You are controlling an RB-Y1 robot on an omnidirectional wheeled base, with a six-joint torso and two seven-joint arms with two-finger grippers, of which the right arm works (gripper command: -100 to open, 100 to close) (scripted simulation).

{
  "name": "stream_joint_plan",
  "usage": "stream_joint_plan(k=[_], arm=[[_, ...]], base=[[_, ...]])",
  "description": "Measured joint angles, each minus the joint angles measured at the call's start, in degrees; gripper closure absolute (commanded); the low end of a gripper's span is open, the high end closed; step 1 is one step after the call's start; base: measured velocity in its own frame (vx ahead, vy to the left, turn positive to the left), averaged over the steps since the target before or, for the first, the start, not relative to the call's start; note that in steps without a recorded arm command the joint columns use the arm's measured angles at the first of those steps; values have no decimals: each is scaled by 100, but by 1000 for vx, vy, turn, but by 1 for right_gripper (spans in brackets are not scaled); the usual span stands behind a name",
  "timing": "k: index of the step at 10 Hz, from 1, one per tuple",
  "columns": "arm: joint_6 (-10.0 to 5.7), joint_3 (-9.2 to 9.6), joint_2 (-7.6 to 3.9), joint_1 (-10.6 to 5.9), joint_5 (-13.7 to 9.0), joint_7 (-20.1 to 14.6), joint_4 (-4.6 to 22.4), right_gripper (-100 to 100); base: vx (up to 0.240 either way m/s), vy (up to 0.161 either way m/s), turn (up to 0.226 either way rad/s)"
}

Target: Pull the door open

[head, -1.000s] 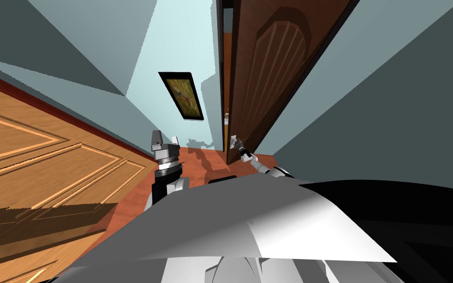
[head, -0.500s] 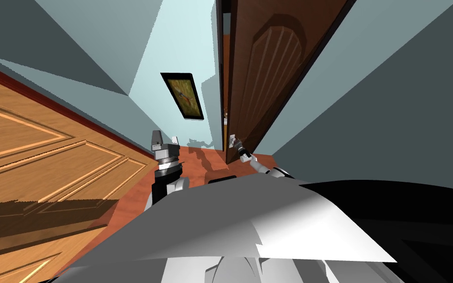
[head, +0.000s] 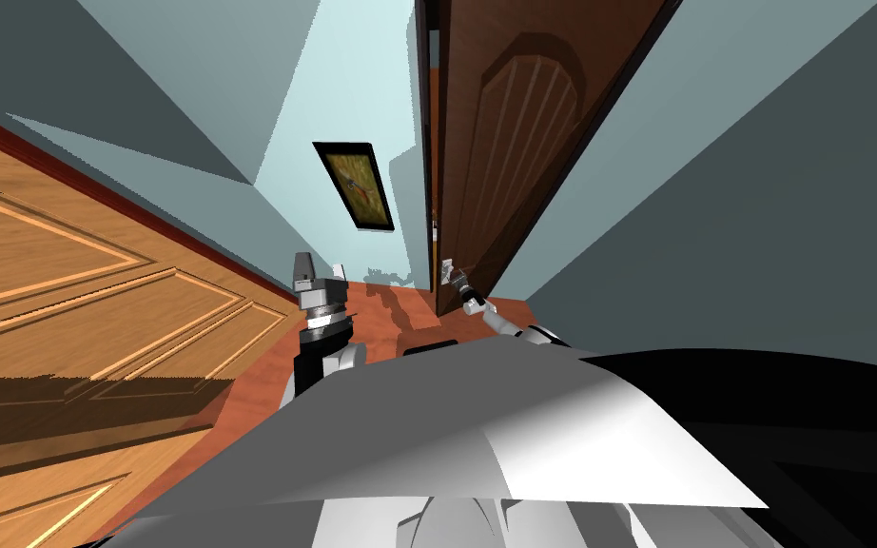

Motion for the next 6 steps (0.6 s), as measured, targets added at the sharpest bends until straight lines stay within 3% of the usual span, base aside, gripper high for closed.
stream_joint_plan(k=[6], arm=[[14, 176, 41, 58, -475, -821, -197, -100]], base=[[-53, -49, 24]])
